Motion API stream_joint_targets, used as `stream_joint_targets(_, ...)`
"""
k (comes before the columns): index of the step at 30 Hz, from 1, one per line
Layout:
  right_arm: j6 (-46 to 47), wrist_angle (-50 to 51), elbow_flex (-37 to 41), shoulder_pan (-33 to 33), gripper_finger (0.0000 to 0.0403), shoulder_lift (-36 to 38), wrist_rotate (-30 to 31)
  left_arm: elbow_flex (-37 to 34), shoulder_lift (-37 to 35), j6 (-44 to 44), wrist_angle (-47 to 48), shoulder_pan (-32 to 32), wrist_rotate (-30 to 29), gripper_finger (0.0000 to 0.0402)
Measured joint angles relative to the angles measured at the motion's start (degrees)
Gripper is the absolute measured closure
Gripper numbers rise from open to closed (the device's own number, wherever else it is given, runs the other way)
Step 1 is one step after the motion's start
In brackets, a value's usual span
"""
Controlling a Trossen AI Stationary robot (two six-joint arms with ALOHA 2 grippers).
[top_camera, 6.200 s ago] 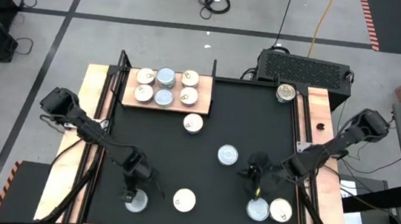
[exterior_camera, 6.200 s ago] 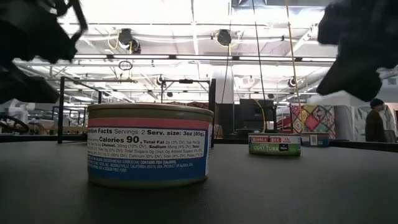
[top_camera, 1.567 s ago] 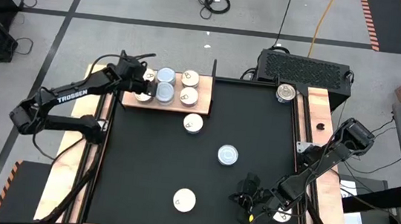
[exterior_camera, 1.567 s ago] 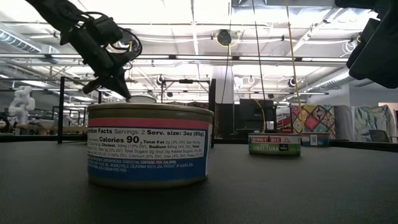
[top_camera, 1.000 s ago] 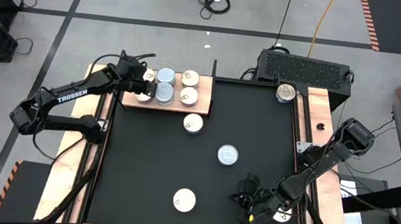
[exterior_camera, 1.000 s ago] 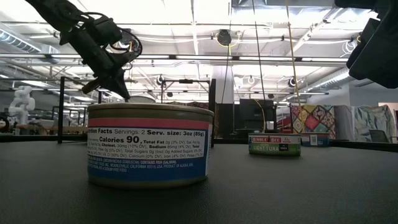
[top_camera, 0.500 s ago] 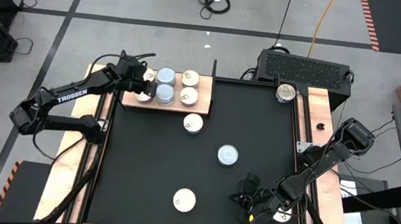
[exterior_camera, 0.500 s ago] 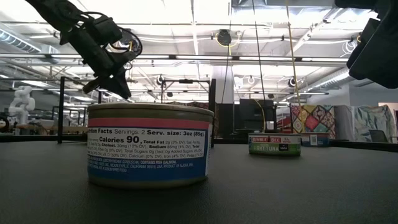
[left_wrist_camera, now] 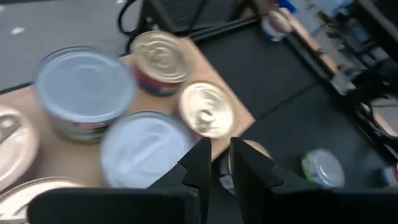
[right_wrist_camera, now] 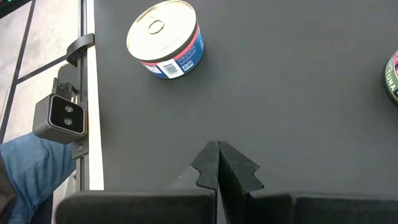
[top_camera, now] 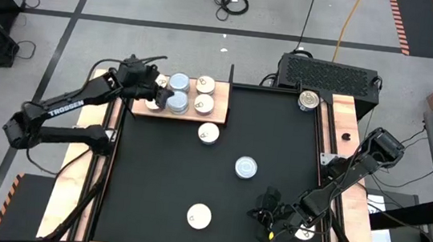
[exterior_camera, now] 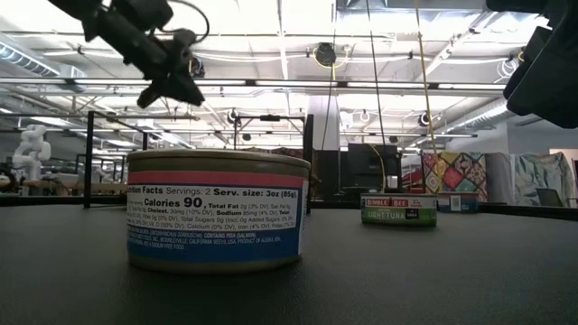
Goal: Stack canned seafood by type on shelf
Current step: Stack the blue tuna can on top of the blue tuna on the shelf
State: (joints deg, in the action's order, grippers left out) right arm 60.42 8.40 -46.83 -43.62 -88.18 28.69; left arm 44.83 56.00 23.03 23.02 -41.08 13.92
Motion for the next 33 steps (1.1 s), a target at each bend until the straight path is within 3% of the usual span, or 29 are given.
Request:
stream_joint_targets(6,-0.1,0.0,0.0,0.0,0.0403,0.0,0.8,0.0,-1.7,0.0,0.1,11.8,-4.9,0.0341)
stream_joint_targets(13,-0.2,0.0,0.0,1.0,0.0403,0.0,1.7,0.0,2.4,-1.5,-6.5,33.7,-19.3,0.0341)
stream_joint_targets(18,-0.3,0.0,0.0,2.1,0.0403,0.0,1.7,0.0,9.1,-6.1,-13.0,44.5,-20.3,0.0341)
stream_joint_targets(24,-1.4,0.0,0.0,3.2,0.0403,0.0,1.6,0.0,18.4,-17.3,-14.4,49.8,-22.0,0.0341)
stream_joint_targets(30,-1.7,0.0,0.0,3.5,0.0403,0.0,1.6,0.0,27.7,-38.3,-15.7,50.6,-30.5,0.0340)
stream_joint_targets(33,-2.4,0.0,0.0,3.4,0.0403,0.0,1.3,0.0,31.7,-43.0,-17.1,50.6,-37.1,0.0332)
